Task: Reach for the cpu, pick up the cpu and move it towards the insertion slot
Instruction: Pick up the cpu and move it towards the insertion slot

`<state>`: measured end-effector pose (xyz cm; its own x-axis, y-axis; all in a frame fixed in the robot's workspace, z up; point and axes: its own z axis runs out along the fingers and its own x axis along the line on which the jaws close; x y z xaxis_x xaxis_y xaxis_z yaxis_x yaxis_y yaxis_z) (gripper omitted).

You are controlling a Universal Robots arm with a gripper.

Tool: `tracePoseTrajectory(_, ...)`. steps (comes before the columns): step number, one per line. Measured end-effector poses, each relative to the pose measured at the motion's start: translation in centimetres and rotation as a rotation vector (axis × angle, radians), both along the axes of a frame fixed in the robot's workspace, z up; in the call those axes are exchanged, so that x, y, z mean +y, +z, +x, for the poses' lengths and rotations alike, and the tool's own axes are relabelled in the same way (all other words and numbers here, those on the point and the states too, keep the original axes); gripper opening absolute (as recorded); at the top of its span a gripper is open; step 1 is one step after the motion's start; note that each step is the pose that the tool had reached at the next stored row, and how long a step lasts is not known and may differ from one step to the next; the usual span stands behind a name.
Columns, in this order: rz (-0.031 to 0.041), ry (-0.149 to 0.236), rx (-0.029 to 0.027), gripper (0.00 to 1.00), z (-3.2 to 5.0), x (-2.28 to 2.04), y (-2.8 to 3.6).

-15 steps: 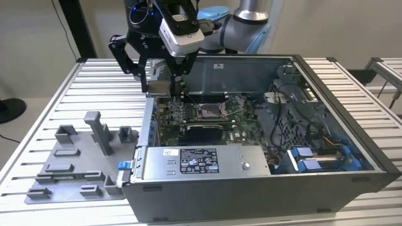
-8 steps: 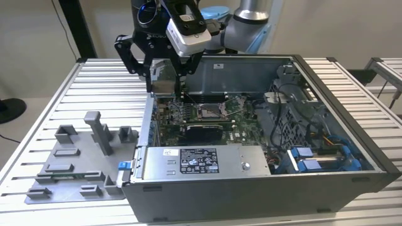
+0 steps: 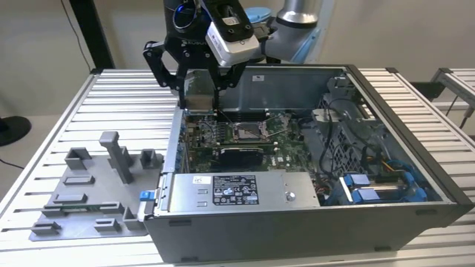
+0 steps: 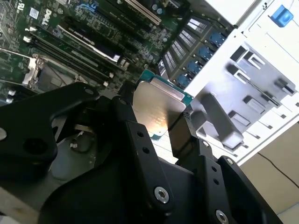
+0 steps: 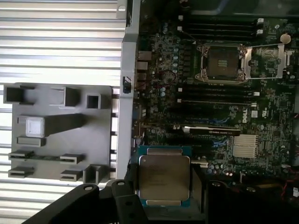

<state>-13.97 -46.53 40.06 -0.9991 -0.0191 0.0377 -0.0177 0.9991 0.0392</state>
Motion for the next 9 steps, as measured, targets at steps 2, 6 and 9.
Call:
tracePoseTrajectory(2,0.0000,0.000,0.0001,0.00,0.27,0.00,0.00)
tracePoseTrajectory(6,0.0001,0.000,0.0002,0.00,0.83,0.00,0.00)
tracePoseTrajectory(9,0.0001,0.000,0.0003,0.00,1.28,0.00,0.00)
